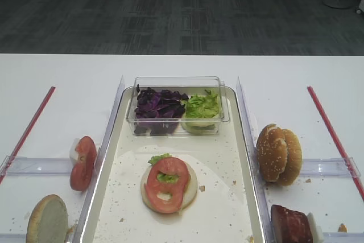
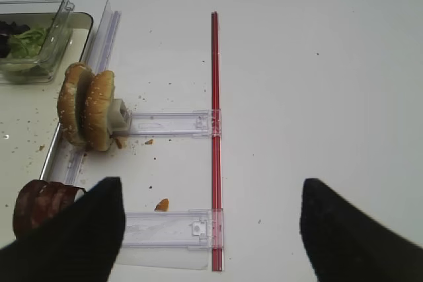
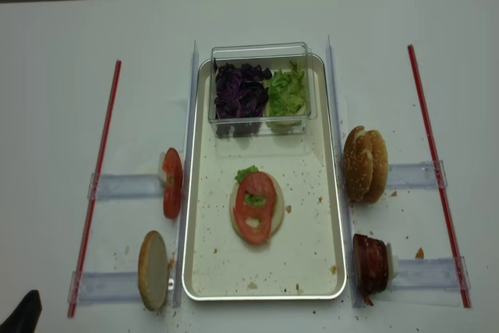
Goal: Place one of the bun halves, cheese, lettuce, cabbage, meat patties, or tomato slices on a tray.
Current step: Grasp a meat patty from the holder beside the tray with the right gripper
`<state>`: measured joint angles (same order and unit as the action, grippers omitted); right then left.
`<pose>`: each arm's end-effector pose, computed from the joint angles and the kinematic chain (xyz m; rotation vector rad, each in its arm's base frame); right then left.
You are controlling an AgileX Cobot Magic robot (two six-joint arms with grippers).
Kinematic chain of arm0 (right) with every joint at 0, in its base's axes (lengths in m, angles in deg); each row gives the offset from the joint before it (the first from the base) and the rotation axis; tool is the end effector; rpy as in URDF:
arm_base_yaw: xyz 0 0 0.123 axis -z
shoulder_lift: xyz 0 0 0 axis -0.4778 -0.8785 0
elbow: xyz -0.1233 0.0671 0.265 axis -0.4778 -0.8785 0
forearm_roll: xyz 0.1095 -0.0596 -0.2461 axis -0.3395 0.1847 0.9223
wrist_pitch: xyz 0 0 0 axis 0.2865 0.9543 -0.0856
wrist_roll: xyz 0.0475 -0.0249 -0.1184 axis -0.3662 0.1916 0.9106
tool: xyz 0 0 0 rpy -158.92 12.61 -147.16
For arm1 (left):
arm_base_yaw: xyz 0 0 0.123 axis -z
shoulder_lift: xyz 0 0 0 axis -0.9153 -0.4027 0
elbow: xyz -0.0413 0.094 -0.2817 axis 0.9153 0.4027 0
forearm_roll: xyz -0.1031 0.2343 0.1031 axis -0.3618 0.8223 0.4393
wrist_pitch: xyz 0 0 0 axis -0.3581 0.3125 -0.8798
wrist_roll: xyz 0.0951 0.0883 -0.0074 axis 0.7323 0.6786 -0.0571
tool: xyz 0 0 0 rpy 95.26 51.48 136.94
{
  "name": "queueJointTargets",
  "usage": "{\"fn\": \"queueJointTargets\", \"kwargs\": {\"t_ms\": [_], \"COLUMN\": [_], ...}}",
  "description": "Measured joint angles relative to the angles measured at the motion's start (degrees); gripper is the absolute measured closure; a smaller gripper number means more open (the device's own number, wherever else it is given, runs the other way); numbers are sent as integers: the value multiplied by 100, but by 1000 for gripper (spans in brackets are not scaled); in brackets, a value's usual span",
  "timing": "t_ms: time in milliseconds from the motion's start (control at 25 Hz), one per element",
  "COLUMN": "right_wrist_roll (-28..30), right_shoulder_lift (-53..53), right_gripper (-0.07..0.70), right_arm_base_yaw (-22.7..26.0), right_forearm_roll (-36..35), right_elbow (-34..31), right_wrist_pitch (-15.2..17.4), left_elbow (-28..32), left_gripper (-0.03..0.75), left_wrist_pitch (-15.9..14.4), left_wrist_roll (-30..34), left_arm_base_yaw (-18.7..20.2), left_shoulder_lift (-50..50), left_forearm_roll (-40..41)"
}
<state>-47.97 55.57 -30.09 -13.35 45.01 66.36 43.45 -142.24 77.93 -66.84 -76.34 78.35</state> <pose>0.0320 0.0020 0.2571 0.0042 2.1179 0.0466 0.0268 0.0003 0.2551 -0.0463 2.1573 -0.0130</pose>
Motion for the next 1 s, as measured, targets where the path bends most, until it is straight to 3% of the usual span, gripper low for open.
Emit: {"fn": "queueJointTargets", "kwargs": {"t_ms": [800,1000], "right_wrist_roll": [-22,-30], "right_shoulder_lift": [0,-32], "right_gripper": [61,90], "right_arm_base_yaw": [0,0], "right_forearm_roll": [0,0], "right_elbow": [0,0], "right_wrist_pitch": [0,0], "left_elbow": [0,0], "left_gripper": [223,223], "left_wrist_pitch": [0,0], "left_wrist_roll": [0,0], "left_arm_base_yaw": [0,0], "left_shoulder_lift": [0,0], "left_forearm_roll": [0,0]}}
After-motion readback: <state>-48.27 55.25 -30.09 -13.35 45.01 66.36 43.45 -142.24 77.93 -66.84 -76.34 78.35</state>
